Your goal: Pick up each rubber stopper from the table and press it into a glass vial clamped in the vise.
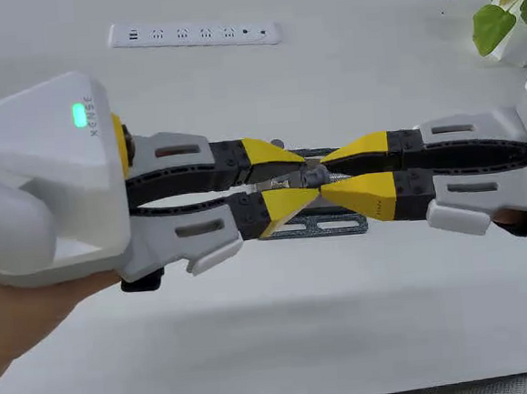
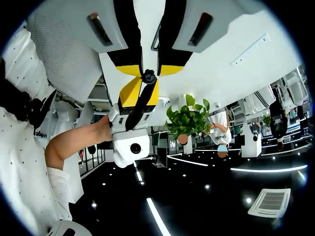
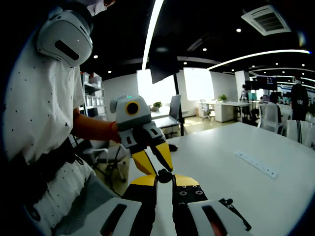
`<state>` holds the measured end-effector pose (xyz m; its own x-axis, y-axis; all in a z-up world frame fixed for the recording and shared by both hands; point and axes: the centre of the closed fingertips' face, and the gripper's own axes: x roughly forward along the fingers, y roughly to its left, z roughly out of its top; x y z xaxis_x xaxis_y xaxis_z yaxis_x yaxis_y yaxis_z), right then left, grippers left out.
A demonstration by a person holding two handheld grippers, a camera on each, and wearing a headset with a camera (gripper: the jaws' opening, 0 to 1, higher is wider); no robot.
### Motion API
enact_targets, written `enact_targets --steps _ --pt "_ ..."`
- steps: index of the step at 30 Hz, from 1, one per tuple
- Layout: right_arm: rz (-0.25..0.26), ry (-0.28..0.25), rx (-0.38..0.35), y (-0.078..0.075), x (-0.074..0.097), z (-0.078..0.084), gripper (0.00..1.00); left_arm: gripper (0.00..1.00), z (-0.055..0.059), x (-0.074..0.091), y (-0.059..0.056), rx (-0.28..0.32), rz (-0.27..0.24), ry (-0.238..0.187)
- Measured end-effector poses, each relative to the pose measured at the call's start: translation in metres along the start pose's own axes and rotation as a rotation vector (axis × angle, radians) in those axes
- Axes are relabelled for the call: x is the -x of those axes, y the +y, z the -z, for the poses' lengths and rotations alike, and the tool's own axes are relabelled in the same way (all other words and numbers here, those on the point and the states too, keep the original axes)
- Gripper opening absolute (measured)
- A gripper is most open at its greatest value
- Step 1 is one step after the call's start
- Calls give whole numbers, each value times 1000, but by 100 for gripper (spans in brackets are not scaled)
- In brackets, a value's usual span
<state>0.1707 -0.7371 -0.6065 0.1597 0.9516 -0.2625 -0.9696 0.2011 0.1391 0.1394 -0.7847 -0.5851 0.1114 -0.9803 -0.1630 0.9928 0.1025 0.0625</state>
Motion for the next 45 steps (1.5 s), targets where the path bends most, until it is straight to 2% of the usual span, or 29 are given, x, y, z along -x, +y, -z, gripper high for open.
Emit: enact_targets --steps 11,13,17,19,24,28,34,41,43,45 --pt "-9 -4 -1 2 1 -3 6 5 2 8 2 2 16 -3" --pt "-15 4 16 4 2 -4 6 5 5 15 5 19 28 -10" --pt "-31 2 27 5 3 -9 7 4 2 21 7 67 54 -39" --pt "-41 0 34 7 4 -12 7 4 4 29 8 95 68 -55" --pt "-72 0 57 13 4 -17 7 4 6 41 5 141 111 -82" --pt "-86 0 70 17 4 -20 7 4 5 47 4 160 129 -95" --pt "-127 -13 78 23 8 -28 7 4 -2 52 -2 230 178 -142" --pt "-158 -8 93 27 9 -32 7 4 -7 56 -7 275 214 -172" --pt "-166 -4 99 28 9 -33 7 4 -6 57 -7 284 223 -177" --pt "-172 0 99 30 8 -33 6 4 0 62 -4 288 228 -179"
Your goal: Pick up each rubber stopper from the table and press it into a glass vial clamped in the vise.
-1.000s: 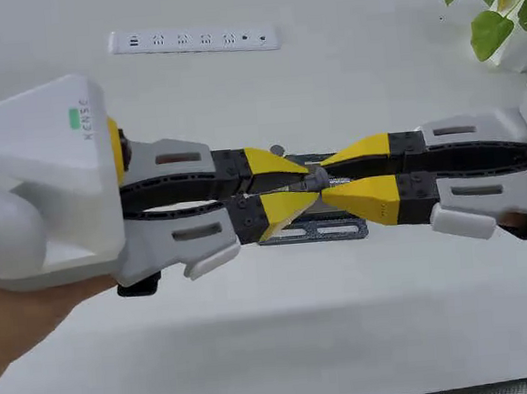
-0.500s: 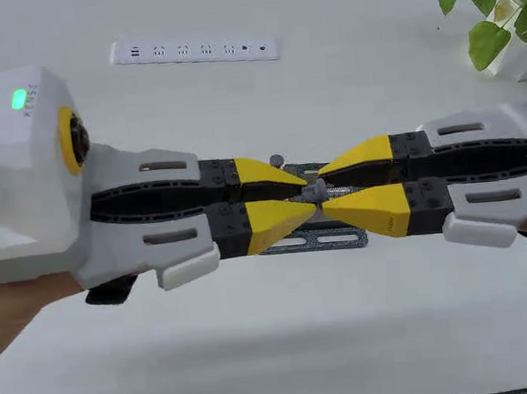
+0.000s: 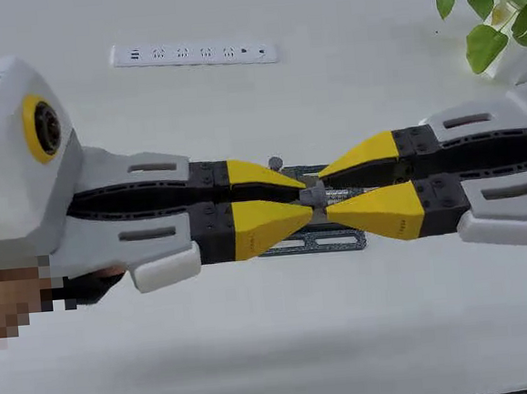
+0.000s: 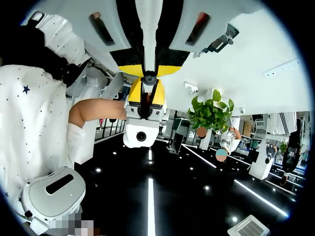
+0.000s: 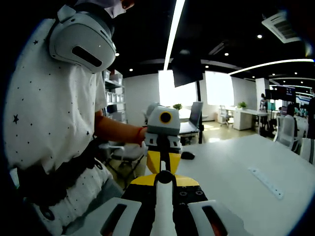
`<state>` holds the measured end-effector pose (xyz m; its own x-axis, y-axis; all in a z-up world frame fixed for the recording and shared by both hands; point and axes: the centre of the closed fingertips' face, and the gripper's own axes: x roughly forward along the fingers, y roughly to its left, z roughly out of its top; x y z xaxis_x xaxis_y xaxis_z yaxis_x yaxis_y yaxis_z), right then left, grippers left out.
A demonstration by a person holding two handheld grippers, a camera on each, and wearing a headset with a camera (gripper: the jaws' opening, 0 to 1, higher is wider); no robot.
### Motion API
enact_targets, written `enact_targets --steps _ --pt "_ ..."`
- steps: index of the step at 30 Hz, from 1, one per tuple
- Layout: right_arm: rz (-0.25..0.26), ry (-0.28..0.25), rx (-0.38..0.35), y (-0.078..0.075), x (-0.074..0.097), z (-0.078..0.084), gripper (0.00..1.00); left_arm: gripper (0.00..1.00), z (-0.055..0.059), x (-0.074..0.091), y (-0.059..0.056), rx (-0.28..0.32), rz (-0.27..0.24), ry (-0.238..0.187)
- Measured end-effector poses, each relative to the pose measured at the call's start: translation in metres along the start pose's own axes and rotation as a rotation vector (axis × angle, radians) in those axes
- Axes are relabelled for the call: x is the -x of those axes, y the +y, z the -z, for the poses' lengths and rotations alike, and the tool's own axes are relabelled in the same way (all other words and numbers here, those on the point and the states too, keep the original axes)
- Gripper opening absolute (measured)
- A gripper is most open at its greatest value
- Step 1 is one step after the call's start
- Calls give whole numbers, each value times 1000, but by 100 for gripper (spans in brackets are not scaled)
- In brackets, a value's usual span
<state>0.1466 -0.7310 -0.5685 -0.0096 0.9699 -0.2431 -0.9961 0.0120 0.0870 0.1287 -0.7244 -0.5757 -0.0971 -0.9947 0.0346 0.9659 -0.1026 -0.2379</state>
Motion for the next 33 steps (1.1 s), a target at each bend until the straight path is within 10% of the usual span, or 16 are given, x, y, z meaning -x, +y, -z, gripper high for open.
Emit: enact_targets --steps 17,33 --pt "19 44 -42 -2 -10 9 5 4 31 23 23 -25 -40 16" --pt "62 126 -91 -26 -6 23 5 15 26 22 33 -35 -131 28"
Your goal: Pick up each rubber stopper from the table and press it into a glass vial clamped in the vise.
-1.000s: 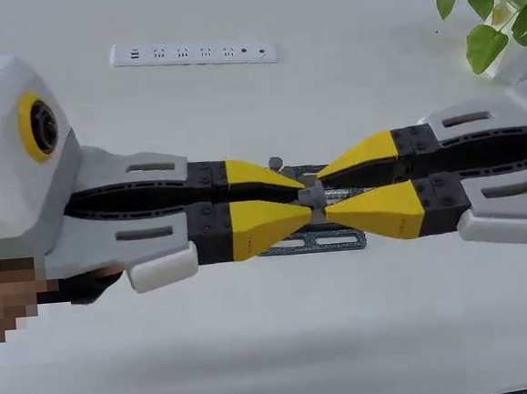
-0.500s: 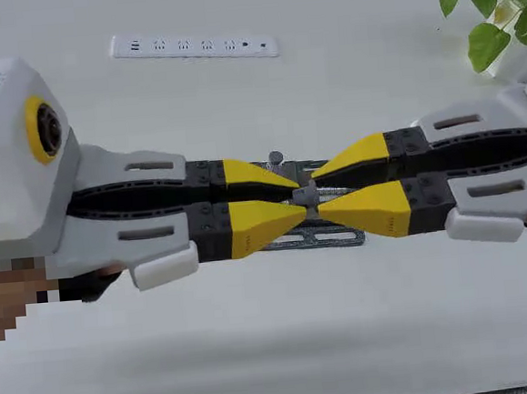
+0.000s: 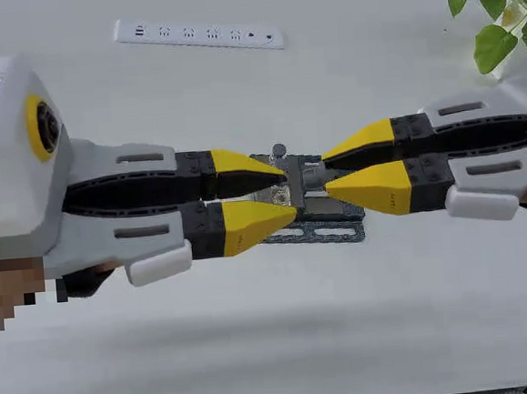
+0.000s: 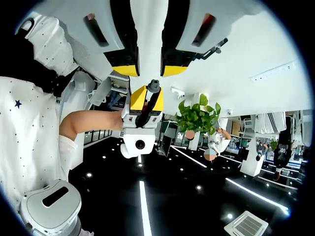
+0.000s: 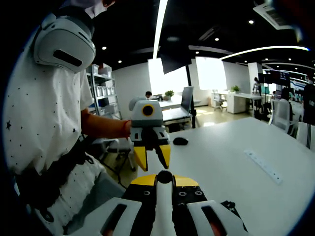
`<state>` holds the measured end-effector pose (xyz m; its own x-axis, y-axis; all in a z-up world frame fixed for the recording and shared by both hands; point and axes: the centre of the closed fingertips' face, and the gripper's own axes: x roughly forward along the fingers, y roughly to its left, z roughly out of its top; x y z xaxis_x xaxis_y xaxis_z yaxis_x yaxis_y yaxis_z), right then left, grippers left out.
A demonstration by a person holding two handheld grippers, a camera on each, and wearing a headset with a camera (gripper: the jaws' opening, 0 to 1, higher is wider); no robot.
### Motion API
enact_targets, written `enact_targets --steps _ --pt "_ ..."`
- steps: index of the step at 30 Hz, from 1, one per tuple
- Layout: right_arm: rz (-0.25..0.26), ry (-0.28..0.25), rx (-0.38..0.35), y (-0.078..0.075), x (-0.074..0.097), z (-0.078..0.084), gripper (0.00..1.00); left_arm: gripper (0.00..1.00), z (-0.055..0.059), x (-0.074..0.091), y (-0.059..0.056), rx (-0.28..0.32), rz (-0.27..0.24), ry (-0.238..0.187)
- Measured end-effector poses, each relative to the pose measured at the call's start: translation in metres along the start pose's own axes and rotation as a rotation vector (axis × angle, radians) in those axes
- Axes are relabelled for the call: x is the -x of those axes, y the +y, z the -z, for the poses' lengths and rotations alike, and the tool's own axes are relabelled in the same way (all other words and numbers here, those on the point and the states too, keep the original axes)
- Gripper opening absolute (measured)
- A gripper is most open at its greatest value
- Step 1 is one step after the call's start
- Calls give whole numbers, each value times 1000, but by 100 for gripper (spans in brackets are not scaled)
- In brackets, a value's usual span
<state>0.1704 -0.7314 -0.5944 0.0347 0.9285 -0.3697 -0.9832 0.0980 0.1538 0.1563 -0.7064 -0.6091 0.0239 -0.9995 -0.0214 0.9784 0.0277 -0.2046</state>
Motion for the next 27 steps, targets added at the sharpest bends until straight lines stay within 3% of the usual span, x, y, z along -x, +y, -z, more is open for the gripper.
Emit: enact_targets --steps 1,3,8,12,20,27 --pt "8 13 -2 -3 0 2 5 17 -8 -12 -17 -4 -18 9" --pt "25 38 -9 -8 -2 5 5 21 -7 -13 -18 -11 -41 23" --pt "65 115 -29 -25 -6 19 6 31 4 -7 -8 -35 -103 64" --pt "90 196 -29 -39 -8 30 6 39 16 3 7 -48 -161 94" --pt "120 367 -23 -65 -17 53 6 54 43 5 21 -95 -238 199" --pt "122 576 49 -86 -28 84 6 66 58 5 25 -118 -263 249"
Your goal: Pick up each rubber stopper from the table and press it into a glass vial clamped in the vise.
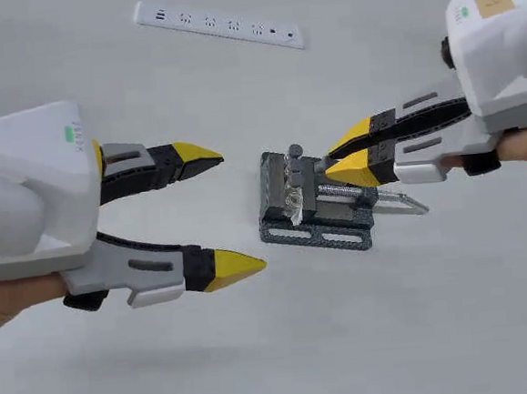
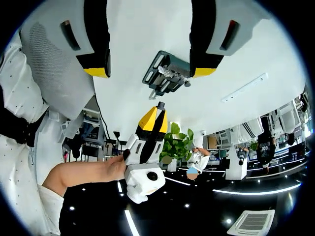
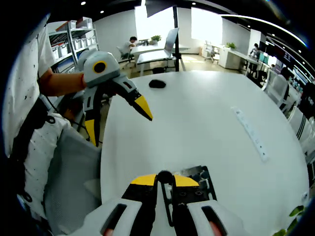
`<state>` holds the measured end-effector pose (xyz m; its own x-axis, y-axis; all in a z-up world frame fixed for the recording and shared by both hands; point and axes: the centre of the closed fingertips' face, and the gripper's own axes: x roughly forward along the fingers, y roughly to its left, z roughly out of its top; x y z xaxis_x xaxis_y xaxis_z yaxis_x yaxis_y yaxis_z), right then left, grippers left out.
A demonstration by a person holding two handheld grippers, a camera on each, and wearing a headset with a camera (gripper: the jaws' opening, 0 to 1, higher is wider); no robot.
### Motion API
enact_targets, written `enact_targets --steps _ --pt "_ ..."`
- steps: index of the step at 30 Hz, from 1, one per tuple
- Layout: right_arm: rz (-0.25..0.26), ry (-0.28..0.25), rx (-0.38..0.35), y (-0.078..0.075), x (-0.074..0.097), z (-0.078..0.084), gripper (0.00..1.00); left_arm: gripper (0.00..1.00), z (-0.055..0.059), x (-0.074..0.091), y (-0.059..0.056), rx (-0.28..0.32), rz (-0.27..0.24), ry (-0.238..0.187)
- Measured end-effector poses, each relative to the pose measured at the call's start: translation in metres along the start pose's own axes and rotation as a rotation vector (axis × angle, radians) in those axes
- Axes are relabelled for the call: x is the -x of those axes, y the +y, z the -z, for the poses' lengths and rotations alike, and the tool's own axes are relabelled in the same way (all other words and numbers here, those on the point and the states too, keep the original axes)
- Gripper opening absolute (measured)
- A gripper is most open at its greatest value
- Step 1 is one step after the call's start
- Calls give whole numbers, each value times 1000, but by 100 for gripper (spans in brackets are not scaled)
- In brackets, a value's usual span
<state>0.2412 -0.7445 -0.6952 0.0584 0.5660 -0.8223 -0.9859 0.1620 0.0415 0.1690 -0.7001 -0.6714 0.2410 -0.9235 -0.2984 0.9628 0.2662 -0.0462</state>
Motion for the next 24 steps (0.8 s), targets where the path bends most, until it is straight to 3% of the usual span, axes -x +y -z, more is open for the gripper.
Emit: enact_targets --steps 7,9,19,24 --pt "1 150 72 -10 -25 18 6 79 13 0 5 -22 -25 30" --pt "-3 172 76 -12 -31 20 6 82 18 1 6 -27 -30 45" --pt "-25 271 103 -17 -54 34 6 98 32 5 12 -24 -47 37" --pt "-28 300 114 -18 -60 37 6 99 37 5 12 -23 -48 42"
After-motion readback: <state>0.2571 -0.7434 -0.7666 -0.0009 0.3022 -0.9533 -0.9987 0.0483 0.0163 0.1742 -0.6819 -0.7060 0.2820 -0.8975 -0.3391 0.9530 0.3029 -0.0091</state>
